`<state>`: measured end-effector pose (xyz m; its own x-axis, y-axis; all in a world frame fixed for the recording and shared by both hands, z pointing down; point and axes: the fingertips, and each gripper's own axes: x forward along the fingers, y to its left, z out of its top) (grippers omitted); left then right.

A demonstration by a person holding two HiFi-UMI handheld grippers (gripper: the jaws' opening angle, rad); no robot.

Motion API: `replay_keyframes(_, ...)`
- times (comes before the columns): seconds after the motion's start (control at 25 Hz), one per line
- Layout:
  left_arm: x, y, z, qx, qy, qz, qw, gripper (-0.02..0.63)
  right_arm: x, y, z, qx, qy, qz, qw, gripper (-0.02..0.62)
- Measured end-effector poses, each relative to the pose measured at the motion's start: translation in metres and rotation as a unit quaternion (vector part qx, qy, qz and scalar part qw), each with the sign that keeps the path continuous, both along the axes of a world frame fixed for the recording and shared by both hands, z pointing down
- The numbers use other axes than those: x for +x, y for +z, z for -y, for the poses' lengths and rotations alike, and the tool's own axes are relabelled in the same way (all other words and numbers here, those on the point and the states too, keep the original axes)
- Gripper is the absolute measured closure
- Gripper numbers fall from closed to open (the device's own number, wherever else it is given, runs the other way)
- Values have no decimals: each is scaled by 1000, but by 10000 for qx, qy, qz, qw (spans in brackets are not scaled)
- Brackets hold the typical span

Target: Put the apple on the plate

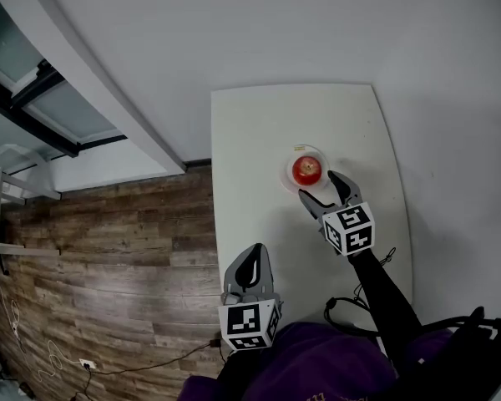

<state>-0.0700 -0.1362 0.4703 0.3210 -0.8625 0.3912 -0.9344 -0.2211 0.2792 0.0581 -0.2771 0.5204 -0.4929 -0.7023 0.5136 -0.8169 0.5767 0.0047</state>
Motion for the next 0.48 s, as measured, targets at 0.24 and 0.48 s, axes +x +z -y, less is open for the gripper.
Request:
replay_keyframes(0.24, 1, -9, -6, 114, -12, -51, 9999, 600, 3, -17, -26, 15, 107, 167, 9998, 229)
replay_keyframes(0.48, 2, -21, -13, 274, -13, -62, 9996, 600, 12, -43, -50, 284, 361, 316, 9984, 514)
